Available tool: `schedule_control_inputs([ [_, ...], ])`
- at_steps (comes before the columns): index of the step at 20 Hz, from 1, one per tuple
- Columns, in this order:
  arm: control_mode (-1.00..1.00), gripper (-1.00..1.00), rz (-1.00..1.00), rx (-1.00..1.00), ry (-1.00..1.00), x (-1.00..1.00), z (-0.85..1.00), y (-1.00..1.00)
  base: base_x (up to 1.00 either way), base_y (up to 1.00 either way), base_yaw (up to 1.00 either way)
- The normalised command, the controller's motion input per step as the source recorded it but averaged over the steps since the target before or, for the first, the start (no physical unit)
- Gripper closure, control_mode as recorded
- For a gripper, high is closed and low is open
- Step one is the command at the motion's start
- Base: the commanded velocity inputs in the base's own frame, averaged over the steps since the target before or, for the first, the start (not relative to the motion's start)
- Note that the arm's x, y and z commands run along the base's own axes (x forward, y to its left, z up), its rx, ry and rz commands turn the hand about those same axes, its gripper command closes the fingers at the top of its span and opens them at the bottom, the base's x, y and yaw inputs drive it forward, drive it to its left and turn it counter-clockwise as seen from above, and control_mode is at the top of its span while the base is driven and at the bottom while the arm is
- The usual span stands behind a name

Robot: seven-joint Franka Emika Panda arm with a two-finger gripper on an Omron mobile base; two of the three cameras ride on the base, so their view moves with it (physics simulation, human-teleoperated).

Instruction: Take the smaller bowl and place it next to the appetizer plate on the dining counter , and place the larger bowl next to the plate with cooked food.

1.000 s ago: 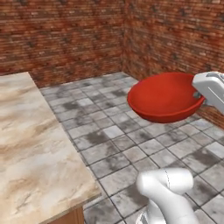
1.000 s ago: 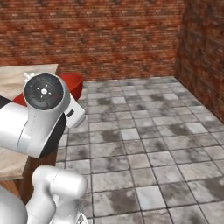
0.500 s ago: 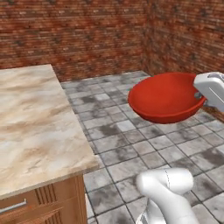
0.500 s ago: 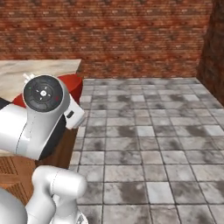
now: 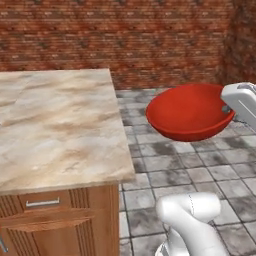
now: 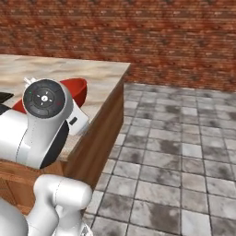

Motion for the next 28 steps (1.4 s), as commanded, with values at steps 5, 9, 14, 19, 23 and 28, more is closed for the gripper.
schedule_control_inputs([
  [5, 1.00, 1.00, 0.00, 0.00, 0.00, 0.00, 0.00, 0.00, 0.32, 0.03, 0.51],
  [9, 1.00, 1.00, 0.00, 0.00, 0.00, 0.00, 0.00, 0.00, 0.29, 0.00, 0.51],
  [14, 1.00, 1.00, 0.00, 0.00, 0.00, 0.00, 0.00, 0.00, 0.26, 0.00, 0.48],
  [19, 1.00, 1.00, 0.00, 0.00, 0.00, 0.00, 0.00, 0.00, 0.35, 0.02, 0.44],
  [23, 1.00, 1.00, 0.00, 0.00, 0.00, 0.00, 0.00, 0.00, 0.61, 0.41, 0.32],
  [28, 1.00, 1.00, 0.00, 0.00, 0.00, 0.00, 0.00, 0.00, 0.97, 0.90, 0.25],
])
